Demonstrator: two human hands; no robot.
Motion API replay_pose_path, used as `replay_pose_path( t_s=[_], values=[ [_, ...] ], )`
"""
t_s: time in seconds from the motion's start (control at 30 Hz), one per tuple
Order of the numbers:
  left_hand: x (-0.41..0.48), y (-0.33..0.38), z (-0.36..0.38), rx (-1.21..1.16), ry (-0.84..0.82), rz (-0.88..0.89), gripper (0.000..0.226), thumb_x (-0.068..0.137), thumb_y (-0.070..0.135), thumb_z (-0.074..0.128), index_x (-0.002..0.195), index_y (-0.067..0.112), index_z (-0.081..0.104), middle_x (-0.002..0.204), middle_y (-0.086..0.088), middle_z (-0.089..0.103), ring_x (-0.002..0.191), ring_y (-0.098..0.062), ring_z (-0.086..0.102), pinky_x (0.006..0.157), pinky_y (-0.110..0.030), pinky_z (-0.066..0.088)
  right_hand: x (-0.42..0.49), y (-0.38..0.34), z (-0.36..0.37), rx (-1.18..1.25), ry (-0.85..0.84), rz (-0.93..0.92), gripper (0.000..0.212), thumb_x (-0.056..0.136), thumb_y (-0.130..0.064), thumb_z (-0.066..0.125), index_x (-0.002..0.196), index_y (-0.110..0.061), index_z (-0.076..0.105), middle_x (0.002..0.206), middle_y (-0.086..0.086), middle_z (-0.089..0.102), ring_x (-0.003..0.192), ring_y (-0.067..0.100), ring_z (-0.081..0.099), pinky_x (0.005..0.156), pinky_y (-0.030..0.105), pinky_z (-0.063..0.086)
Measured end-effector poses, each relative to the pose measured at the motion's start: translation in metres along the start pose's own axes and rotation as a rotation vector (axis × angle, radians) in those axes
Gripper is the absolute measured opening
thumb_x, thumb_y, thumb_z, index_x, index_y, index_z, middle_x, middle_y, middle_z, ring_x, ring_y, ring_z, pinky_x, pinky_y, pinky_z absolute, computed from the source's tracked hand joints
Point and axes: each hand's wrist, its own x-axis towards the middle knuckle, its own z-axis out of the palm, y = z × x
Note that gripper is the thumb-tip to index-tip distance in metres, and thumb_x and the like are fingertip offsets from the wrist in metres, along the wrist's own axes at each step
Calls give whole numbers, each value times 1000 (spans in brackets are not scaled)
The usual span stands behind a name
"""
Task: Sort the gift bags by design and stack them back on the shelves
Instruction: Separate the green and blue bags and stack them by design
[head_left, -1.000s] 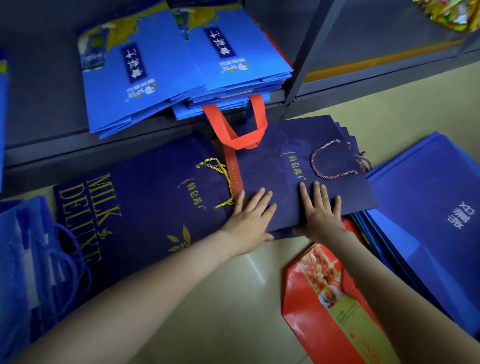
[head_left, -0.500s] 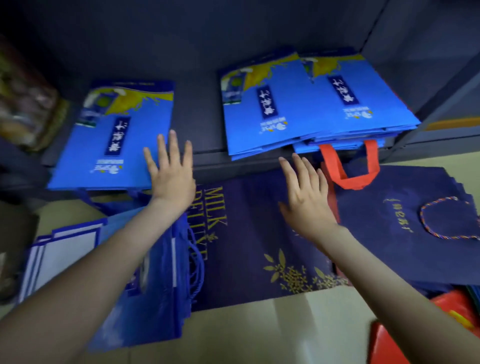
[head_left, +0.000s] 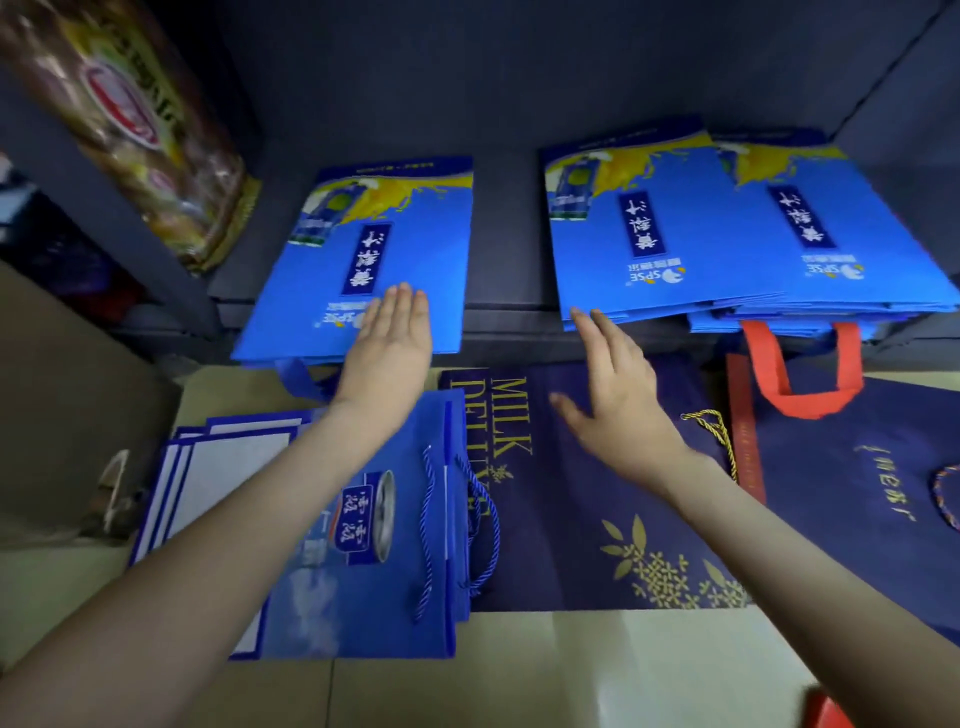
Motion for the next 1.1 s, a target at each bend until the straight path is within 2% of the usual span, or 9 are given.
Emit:
replay_pose_path(
  t_s=[0.13,0.23,0.37,0.43,0.6,0.8,0.9,0.97,1.1],
  values=[
    [-22,57,-28,-93,15,96,56,76,-4,20,116,-17,57,116,-33,60,107,-41,62,83,-47,55,1,-41,-23,941,-225,303,78,95,-31,54,150,-41,0,126,-18,51,113,-9,49,90,7,39],
    [-48,97,-40,-203,-60,133,51,80,-3,28,122,-17,52,125,-34,54,117,-42,55,94,-49,49,-3,-39,-21,1154,-186,352,80,96,-8,52,151,-34,0,110,-19,62,92,-8,62,77,9,48],
    [-63,112,-61,-472,-486,228,85,95,39,52,149,1,-1,158,-10,-6,147,-21,-8,118,-29,-5,-28,-23,-35,1096,-154,371,82,93,9,49,153,-31,10,120,-25,55,102,-3,62,83,22,52],
    [-63,111,-66,-472,-426,280,88,94,48,48,150,10,-8,158,-6,-15,145,-16,-16,119,-33,-7,-43,-10,-51,1077,-128,358,80,93,10,47,152,-34,13,120,-29,54,106,0,61,85,25,52],
    [-42,110,-83,-201,63,392,85,83,45,60,150,17,15,156,-23,10,143,-34,6,110,-60,11,-77,11,-109,1025,-239,250,76,91,15,44,142,-39,28,141,-20,45,119,2,54,90,23,50],
    [-30,117,-120,-22,107,554,115,63,71,65,151,19,11,157,-15,7,144,-30,2,111,-57,-7,-107,29,-150,1021,-516,170,71,89,16,43,136,-37,39,131,-26,55,117,4,56,84,20,50],
    [-31,117,-130,-69,73,597,92,69,62,65,142,14,38,138,-13,43,135,-31,32,113,-51,0,-110,31,-150,947,-603,149,69,89,16,44,135,-36,40,126,-21,59,114,6,58,86,21,50],
    [-31,117,-133,-108,104,620,56,76,51,66,114,11,60,100,-9,58,102,-33,56,101,-45,28,-111,27,-146,865,-659,140,67,89,15,46,134,-35,42,126,-20,60,113,4,57,87,20,49],
    [-32,111,-143,-243,-93,447,24,96,34,52,99,13,61,89,-7,58,93,-30,55,77,-37,38,-105,12,-142,662,-640,101,62,93,8,50,138,-33,39,125,-19,59,114,3,56,87,15,46]
  ],
)
